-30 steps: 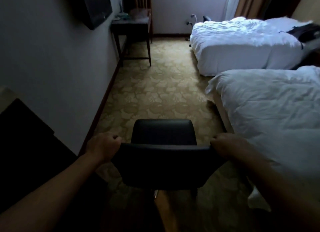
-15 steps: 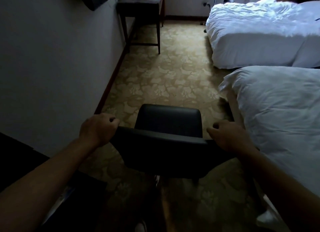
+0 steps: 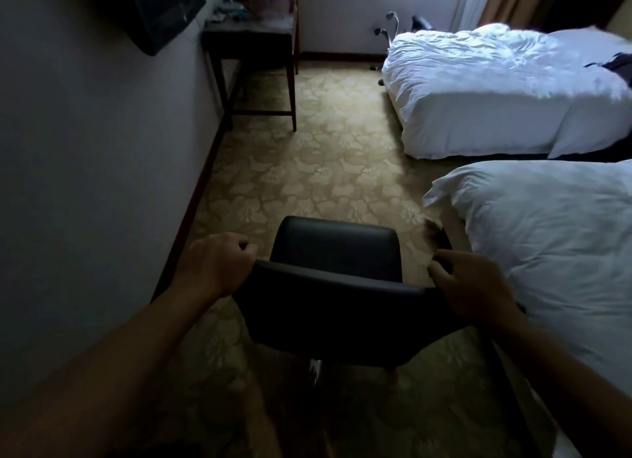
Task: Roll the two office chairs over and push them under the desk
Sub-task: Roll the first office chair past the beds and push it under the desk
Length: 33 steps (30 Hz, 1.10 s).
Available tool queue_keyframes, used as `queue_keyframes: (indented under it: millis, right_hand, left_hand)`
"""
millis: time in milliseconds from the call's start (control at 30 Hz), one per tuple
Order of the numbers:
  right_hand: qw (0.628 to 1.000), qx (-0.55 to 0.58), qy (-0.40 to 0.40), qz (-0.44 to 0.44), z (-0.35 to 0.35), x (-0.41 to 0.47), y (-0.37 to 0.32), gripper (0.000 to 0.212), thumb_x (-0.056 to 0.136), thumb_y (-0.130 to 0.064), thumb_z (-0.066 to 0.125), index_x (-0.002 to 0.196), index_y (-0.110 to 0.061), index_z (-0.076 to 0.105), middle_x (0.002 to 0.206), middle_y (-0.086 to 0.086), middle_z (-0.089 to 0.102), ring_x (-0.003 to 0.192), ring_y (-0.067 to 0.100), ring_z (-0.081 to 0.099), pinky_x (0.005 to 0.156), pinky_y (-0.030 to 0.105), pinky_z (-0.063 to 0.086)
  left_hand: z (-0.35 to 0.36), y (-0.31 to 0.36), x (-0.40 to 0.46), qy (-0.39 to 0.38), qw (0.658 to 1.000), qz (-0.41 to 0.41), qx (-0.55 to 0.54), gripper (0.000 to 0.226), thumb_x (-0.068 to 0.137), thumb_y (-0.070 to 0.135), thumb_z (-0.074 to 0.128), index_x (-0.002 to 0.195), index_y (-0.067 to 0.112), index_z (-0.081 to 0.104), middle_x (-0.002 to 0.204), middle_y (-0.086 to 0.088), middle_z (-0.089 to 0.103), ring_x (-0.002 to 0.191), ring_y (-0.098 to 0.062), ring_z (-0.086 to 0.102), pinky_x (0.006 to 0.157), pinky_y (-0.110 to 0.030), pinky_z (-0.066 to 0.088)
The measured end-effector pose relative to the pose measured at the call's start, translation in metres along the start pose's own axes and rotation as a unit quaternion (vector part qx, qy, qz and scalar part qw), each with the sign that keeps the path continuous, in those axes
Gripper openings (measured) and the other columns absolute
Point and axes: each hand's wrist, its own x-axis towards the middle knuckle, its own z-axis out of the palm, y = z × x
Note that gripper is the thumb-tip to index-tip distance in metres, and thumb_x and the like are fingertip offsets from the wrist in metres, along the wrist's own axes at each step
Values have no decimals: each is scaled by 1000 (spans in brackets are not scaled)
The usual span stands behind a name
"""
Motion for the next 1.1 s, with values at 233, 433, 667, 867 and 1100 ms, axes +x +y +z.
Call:
queue_keyframes:
  millis: [233,433,667,867,1100]
  right_hand:
    - [999,-9,35,10,13,93,9,36,86,-29,52,53,-16,52,49,-3,52,46,14,50,46,28,29]
    - [993,-21,-116,25,22,200,28,26,90,-40,50,67,-31,59,69,-8,63,64,10,60,62,30,43]
    - [979,-30,-198,46,32,305,45,24,90,-46,50,74,-32,61,78,-8,63,73,9,59,70,33,47]
    - [973,-27,-225,45,30,390,56,25,92,-46,46,84,-30,64,84,-7,65,76,7,59,63,30,41]
    - [991,-23,-126,43,34,473,57,30,92,-41,49,71,-24,62,69,-4,63,64,11,58,58,28,40]
  left_hand:
    - [-3,1,93,-7,1000,5,-7,39,75,42,31,59,20,60,71,-5,63,67,-29,55,56,-33,32]
    - [-4,4,184,-15,999,-10,-39,38,75,39,34,56,15,57,63,-2,60,63,-28,56,54,-32,33]
    - [-1,16,273,-16,1000,-13,-10,40,76,41,36,72,22,70,83,-5,69,77,-31,60,68,-38,49]
    - [4,24,355,-14,1000,-21,-11,40,76,42,35,70,25,71,81,-3,70,76,-28,61,72,-41,51]
    - [7,25,458,-2,1000,-7,-17,39,76,43,36,68,26,70,76,0,69,72,-27,60,65,-37,47]
